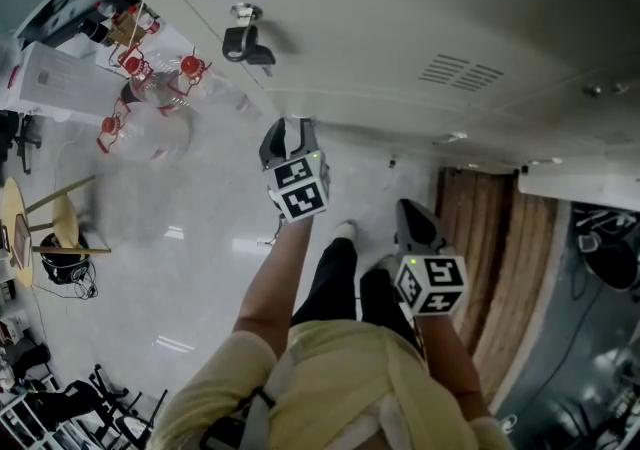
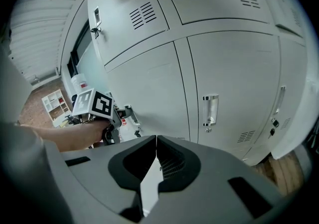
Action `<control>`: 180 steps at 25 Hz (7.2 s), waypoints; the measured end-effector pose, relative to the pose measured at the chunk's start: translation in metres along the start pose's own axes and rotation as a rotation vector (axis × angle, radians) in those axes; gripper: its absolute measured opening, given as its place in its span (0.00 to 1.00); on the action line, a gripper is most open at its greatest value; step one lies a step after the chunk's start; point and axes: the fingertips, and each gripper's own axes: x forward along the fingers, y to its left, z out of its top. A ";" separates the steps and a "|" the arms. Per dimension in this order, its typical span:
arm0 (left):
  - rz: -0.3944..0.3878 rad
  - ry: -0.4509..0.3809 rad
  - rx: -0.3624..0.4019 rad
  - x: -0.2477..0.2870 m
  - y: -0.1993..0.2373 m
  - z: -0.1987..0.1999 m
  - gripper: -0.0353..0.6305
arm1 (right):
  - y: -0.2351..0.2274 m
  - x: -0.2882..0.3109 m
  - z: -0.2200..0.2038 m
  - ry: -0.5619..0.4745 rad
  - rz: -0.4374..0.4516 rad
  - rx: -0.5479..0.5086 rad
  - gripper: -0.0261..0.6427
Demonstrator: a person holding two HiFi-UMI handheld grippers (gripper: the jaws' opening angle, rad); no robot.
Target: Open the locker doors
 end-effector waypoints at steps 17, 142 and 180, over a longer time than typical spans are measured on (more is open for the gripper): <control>-0.009 0.033 0.006 -0.017 0.001 -0.010 0.28 | -0.029 -0.031 -0.002 -0.019 -0.004 -0.013 0.05; -0.384 -0.119 0.164 -0.286 -0.157 -0.095 0.18 | -0.133 -0.135 -0.055 -0.127 0.016 -0.015 0.05; -0.186 -0.032 0.131 -0.238 -0.117 -0.090 0.18 | -0.260 -0.118 -0.007 -0.159 -0.212 0.033 0.05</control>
